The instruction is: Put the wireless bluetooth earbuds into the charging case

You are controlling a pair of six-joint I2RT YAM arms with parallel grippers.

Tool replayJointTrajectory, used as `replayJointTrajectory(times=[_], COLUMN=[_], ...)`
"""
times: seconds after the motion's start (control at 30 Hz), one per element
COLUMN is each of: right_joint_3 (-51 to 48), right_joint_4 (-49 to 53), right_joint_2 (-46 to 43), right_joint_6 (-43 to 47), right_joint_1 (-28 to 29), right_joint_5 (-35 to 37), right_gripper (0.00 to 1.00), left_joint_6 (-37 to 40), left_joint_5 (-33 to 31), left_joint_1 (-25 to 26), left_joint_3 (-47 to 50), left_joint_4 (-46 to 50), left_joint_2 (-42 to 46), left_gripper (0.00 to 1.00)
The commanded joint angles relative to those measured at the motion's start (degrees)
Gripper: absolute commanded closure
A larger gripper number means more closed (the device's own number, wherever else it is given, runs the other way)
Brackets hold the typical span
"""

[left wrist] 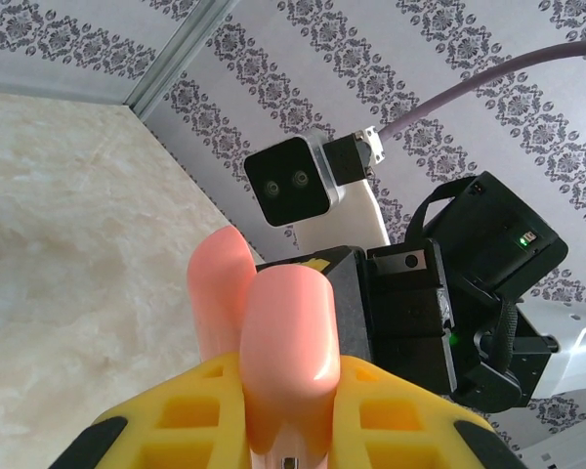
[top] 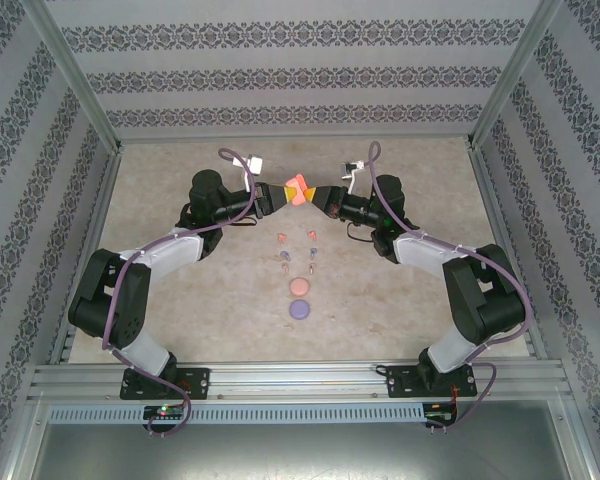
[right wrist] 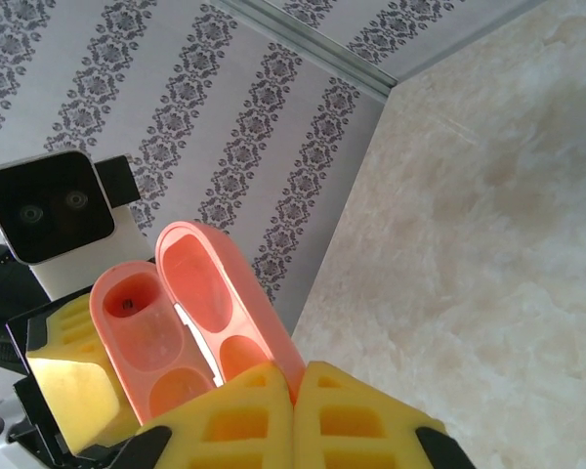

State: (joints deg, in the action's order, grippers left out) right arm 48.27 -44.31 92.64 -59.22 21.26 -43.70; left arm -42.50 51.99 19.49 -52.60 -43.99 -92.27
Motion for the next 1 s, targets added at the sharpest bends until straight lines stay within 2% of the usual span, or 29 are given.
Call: replayJointTrajectory(times=[0.0,0.17,0.3,0.43,0.6,0.8,0.97], right_joint_3=[2.3,3.7,4.5,5.4,8.1,11.7,14.6], right_joint_4=[-3.9,0.7,4.6,8.8,16.3,21.7,29.4], right_joint_2=[0.2,0.2,0.3,0.3,0.6,2.5,4.0], right_joint_6=[-0.2,1.0,2.2,4.5,10.2,15.4,22.7], right_joint_1=[0.6,0.4,-0.9,-2.3,-5.1,-8.6,-9.1], right_joint_5=[0.0,0.9,1.3,1.2,-1.7,-6.0,-8.8], right_gripper=[0.99,1.00,1.00,1.00,1.00,1.00,1.00], left_joint_6=[-0.1,3.1,7.0,11.9,22.4,35.5,45.0], left_joint_5=[-0.6,-5.4,-7.1,-6.0,-1.5,2.8,6.5], left_joint_1=[0.3,0.2,-1.1,-2.9,-4.9,-6.1,-6.1], left_joint_3=[0.6,0.4,-1.0,-3.4,-10.5,-21.2,-31.6], left_joint_4=[-2.0,3.6,10.7,18.9,35.6,55.1,70.5], left_joint_2=[-0.6,1.1,3.8,6.5,6.9,2.3,-4.6], left_gripper=[0.91,0.47,0.29,0.19,0.12,0.10,0.12])
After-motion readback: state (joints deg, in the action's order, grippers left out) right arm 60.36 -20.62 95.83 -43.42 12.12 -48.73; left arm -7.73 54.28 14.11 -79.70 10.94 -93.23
